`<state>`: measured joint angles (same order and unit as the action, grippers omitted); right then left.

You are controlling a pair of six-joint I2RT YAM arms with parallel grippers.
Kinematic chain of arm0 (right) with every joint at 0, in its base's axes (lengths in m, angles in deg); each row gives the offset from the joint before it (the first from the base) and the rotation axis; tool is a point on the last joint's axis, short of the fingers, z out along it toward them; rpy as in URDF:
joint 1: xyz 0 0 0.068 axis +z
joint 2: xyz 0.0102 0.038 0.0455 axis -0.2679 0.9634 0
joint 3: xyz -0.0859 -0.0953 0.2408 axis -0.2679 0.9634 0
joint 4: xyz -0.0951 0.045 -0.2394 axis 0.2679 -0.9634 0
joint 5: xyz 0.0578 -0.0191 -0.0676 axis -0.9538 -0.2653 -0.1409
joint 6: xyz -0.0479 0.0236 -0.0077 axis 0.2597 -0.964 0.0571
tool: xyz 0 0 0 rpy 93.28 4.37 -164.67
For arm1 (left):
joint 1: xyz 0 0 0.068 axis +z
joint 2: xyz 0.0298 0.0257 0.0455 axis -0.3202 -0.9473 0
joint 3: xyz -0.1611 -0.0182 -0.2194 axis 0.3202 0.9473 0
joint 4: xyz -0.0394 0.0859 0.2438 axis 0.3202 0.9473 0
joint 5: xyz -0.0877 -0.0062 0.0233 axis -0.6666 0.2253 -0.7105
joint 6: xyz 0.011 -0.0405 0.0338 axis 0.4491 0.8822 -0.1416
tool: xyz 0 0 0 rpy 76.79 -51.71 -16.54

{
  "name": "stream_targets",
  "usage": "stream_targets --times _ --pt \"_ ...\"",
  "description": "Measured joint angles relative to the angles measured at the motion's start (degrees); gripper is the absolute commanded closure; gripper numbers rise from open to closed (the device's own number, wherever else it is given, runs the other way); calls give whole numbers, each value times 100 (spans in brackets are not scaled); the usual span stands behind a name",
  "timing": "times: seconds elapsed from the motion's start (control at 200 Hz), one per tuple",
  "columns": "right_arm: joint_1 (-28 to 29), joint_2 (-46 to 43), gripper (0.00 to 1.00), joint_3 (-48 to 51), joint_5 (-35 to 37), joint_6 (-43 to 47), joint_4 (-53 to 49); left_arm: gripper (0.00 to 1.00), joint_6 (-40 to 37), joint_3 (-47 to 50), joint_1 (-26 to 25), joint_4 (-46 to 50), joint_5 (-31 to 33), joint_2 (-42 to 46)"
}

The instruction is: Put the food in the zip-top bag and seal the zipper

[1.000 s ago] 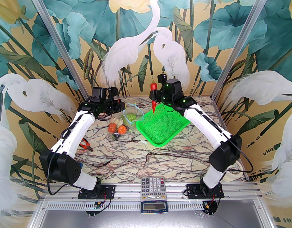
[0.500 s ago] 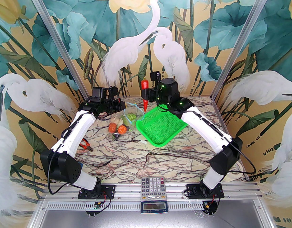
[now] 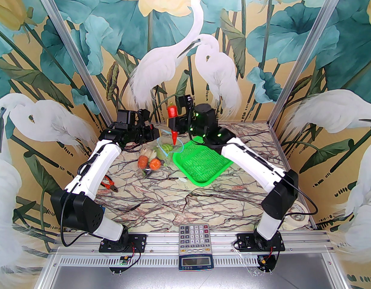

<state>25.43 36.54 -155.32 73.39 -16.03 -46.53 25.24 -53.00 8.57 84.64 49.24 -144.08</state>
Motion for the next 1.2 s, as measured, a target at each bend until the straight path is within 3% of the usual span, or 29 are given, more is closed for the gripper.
stream_targets --times 0.275,0.765,0.84,1.0,1.13,1.195 --pt "155 420 89 837 372 153 1058 98 256 -35 15 -11 -129 -2" --pt "474 721 88 1121 750 960 1853 98 1012 -35 466 -540 -822 0" --pt "483 721 80 1213 684 1113 1825 98 1040 -35 553 -566 -879 2" --pt "483 730 46 1056 509 1340 1351 98 1143 -35 634 -710 -964 7" --pt "483 765 34 590 369 1467 815 98 1187 -33 640 -813 -1014 11" --pt "476 772 33 313 273 1515 549 98 1211 -13 643 -861 -1027 15"
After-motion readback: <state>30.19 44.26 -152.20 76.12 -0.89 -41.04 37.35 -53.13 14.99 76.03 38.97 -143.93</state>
